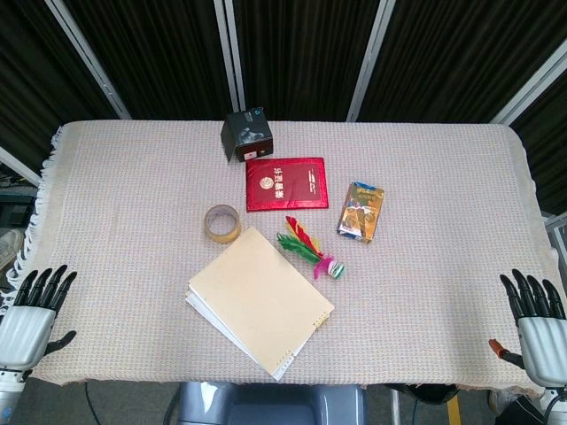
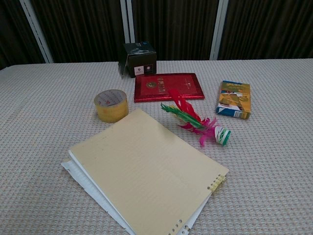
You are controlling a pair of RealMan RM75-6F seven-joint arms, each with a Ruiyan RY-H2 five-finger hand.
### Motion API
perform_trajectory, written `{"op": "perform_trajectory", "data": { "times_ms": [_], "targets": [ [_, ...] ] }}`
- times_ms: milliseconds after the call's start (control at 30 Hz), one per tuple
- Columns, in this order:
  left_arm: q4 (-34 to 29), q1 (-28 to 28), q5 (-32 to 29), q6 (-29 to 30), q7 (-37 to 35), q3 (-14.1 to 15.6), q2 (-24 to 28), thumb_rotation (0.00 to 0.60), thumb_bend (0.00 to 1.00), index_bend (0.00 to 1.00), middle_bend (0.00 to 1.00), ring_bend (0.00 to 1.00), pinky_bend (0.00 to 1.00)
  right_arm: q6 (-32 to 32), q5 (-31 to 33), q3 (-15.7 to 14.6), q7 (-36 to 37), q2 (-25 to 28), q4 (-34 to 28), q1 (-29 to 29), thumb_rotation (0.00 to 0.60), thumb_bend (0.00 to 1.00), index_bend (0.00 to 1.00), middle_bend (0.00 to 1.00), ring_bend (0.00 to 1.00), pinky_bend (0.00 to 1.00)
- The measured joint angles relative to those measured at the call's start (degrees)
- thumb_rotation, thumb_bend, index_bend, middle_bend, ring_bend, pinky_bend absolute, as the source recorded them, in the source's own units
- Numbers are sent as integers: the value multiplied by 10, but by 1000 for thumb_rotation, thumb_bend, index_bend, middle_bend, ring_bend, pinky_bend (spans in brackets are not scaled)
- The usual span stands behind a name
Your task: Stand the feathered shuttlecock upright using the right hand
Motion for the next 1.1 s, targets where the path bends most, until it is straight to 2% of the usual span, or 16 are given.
{"op": "perform_trajectory", "data": {
  "times_ms": [300, 400, 500, 700, 933, 1100],
  "targets": [
    [-1, 0, -7, -6, 8, -1, -3, 600, 0, 0, 0, 0, 0, -16, 7, 2, 0, -3, 3, 8, 600, 11, 10, 0, 0, 0],
    [-2, -1, -9, -8, 7, -3, -4, 600, 0, 0, 0, 0, 0, -18, 5, 4, 1, -11, 4, 12, 600, 19, 70, 0, 0, 0],
    [-5, -6, -12, -17, 4, -5, -3, 600, 0, 0, 0, 0, 0, -19, -6, 7, -3, -27, 5, 21, 600, 68, 146, 0, 0, 0],
    [-10, -14, -16, -32, -6, -6, -1, 600, 0, 0, 0, 0, 0, -39, -40, 13, -26, -82, -5, 54, 600, 178, 260, 0, 0, 0],
    [-10, -23, -25, -51, -11, -8, 0, 600, 0, 0, 0, 0, 0, -95, -49, 20, -82, -160, -7, 96, 600, 181, 288, 0, 0, 0],
    [-7, -32, -36, -75, -14, -8, -1, 600, 0, 0, 0, 0, 0, -148, -11, 46, -129, -209, -7, 135, 600, 181, 289, 0, 0, 0]
  ]
}}
